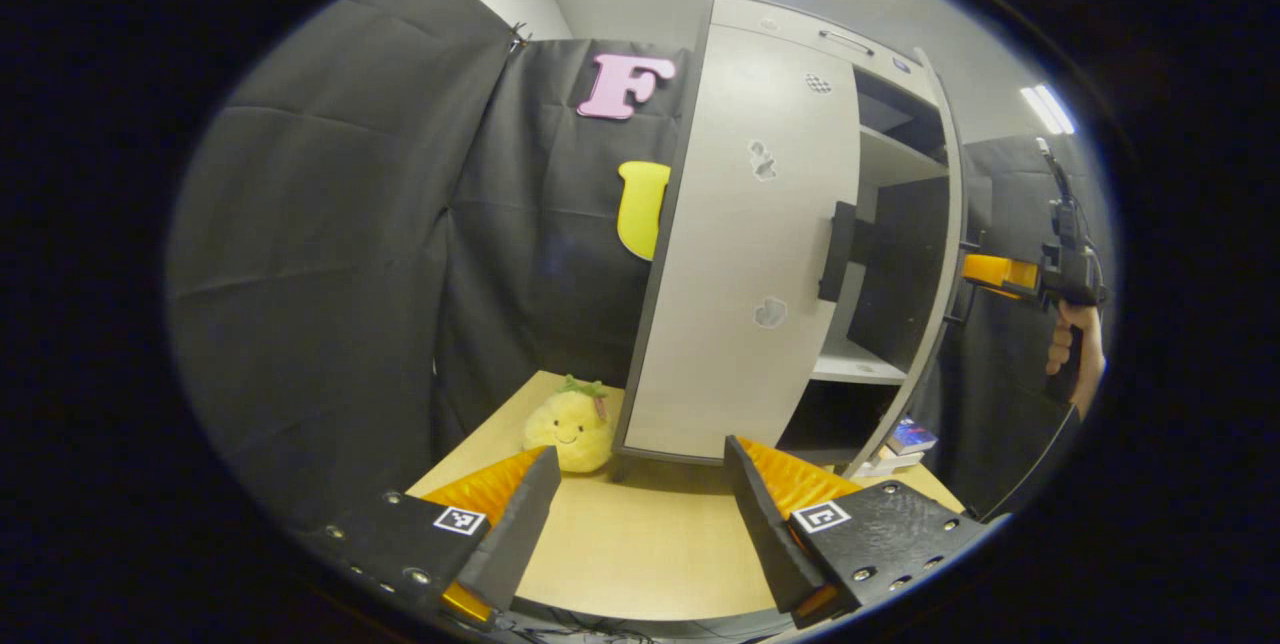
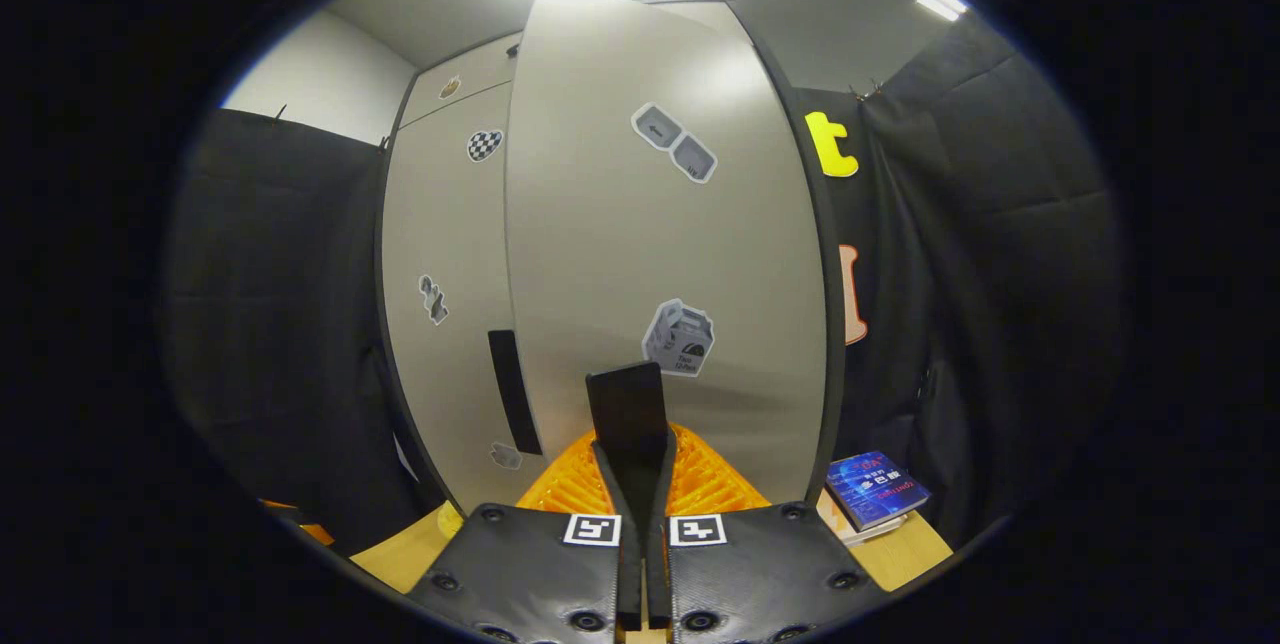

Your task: Open the right door of the double-door shoe cabinet with the right hand, and open the left door with the left hand.

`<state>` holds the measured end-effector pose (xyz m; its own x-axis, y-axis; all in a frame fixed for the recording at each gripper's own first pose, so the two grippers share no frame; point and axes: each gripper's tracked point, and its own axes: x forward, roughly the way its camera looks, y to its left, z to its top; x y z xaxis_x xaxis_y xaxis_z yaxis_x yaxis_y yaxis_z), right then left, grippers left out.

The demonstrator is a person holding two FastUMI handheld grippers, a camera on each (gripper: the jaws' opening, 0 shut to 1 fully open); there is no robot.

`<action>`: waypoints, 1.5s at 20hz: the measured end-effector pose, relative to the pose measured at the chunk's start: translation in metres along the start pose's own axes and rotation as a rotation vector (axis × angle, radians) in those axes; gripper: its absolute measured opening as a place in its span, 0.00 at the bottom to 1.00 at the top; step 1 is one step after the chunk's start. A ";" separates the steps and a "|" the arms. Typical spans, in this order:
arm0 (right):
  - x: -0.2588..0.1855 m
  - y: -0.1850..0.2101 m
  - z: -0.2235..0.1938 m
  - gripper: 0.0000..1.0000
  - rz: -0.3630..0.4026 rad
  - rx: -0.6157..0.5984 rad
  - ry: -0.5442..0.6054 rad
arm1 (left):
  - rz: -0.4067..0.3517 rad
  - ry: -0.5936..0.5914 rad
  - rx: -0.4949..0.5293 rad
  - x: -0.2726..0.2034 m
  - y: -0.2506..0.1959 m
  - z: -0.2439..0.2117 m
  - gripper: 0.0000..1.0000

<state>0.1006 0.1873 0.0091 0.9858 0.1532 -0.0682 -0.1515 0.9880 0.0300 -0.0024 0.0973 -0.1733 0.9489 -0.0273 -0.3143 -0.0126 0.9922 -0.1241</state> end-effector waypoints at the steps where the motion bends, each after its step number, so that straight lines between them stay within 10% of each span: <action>1: -0.001 -0.001 0.000 0.04 -0.004 0.007 0.000 | -0.005 0.000 0.002 -0.005 0.000 -0.001 0.95; 30: -0.020 -0.064 0.010 0.02 -0.182 -0.048 0.000 | -0.109 0.004 0.061 0.008 -0.084 -0.004 0.94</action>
<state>0.0910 0.1204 0.0189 0.9973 -0.0280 -0.0685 0.0260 0.9992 -0.0304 0.0049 0.0131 -0.1693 0.9424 -0.1360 -0.3057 0.1101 0.9888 -0.1004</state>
